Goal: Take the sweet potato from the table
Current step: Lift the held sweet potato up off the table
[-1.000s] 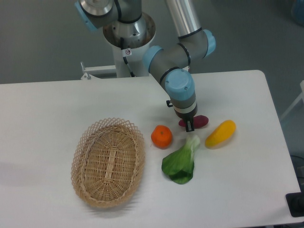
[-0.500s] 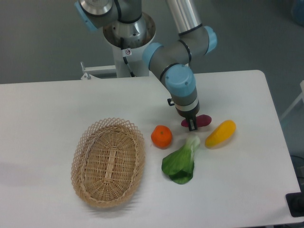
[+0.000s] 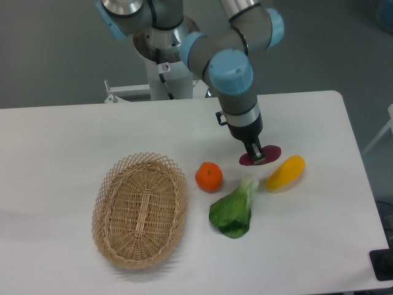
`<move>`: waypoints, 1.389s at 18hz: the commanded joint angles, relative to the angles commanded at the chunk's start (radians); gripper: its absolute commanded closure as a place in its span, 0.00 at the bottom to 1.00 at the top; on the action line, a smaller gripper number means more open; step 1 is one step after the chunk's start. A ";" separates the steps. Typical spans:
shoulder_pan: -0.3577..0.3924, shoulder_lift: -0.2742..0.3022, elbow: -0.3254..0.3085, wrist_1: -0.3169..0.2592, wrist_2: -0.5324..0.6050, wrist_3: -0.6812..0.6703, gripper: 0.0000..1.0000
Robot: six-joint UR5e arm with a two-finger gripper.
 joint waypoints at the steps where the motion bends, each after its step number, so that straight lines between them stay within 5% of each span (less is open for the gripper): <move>1: -0.003 0.002 0.014 -0.003 -0.032 -0.046 0.77; 5: -0.002 0.002 0.087 -0.006 -0.146 -0.175 0.77; 11: -0.008 -0.032 0.207 -0.086 -0.201 -0.352 0.77; 25: -0.006 -0.040 0.218 -0.089 -0.203 -0.341 0.77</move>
